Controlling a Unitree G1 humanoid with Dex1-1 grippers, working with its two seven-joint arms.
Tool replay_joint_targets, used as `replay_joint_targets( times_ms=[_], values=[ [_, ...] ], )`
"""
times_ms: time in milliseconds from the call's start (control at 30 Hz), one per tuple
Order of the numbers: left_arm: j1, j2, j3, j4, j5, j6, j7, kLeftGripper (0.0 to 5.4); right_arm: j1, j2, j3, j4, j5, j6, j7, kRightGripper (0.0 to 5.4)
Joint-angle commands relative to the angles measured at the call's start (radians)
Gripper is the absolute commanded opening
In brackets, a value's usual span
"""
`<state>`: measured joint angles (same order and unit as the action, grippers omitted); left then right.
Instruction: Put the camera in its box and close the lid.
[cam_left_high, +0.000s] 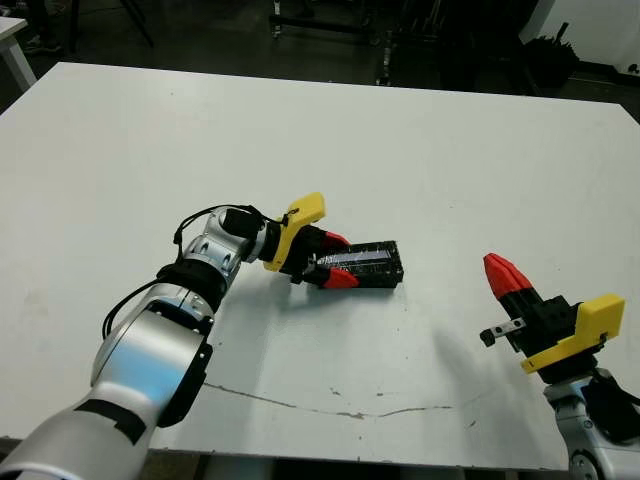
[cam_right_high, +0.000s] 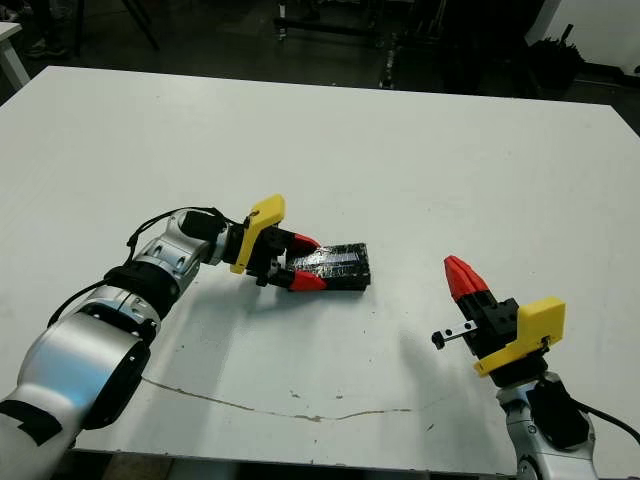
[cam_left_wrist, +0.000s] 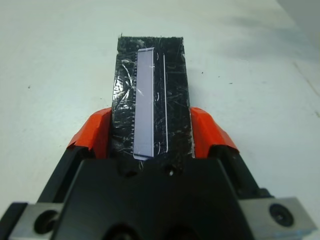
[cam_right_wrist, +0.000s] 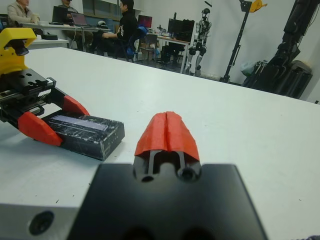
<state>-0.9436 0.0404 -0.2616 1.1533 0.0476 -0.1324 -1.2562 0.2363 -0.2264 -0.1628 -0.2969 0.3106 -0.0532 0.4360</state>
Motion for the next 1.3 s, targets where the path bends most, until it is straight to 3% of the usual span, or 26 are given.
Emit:
replay_joint_targets(
  times_ms=[33,233,500,667,1033,1300],
  values=[
    [0.043,-0.084,-0.047,0.032,0.047,0.033,0.001,3.15,0.006,-0.015,-0.006,0.001,-0.003,0.008,-0.005,0.00],
    [0.042,-0.083,-0.058,0.038,0.067,0.065,0.030,3.15,0.005,-0.012,-0.004,0.005,-0.012,0.002,-0.006,0.00],
    [0.046,-0.107,-0.047,0.021,0.054,0.211,0.114,3.15,0.007,-0.010,-0.004,0.007,-0.009,0.000,-0.004,0.00],
    [0.093,-0.081,-0.038,-0.042,0.052,0.155,0.166,3.93,0.009,-0.007,-0.005,0.011,-0.002,-0.002,-0.002,0.00],
    [0.124,-0.016,0.021,-0.105,-0.021,0.260,0.086,5.35,0.007,-0.009,-0.003,0.020,0.012,0.000,0.009,0.00],
    [0.172,0.057,0.067,-0.302,-0.095,0.260,0.054,5.39,0.009,-0.011,0.001,0.017,0.003,-0.003,0.006,0.00]
  ],
)
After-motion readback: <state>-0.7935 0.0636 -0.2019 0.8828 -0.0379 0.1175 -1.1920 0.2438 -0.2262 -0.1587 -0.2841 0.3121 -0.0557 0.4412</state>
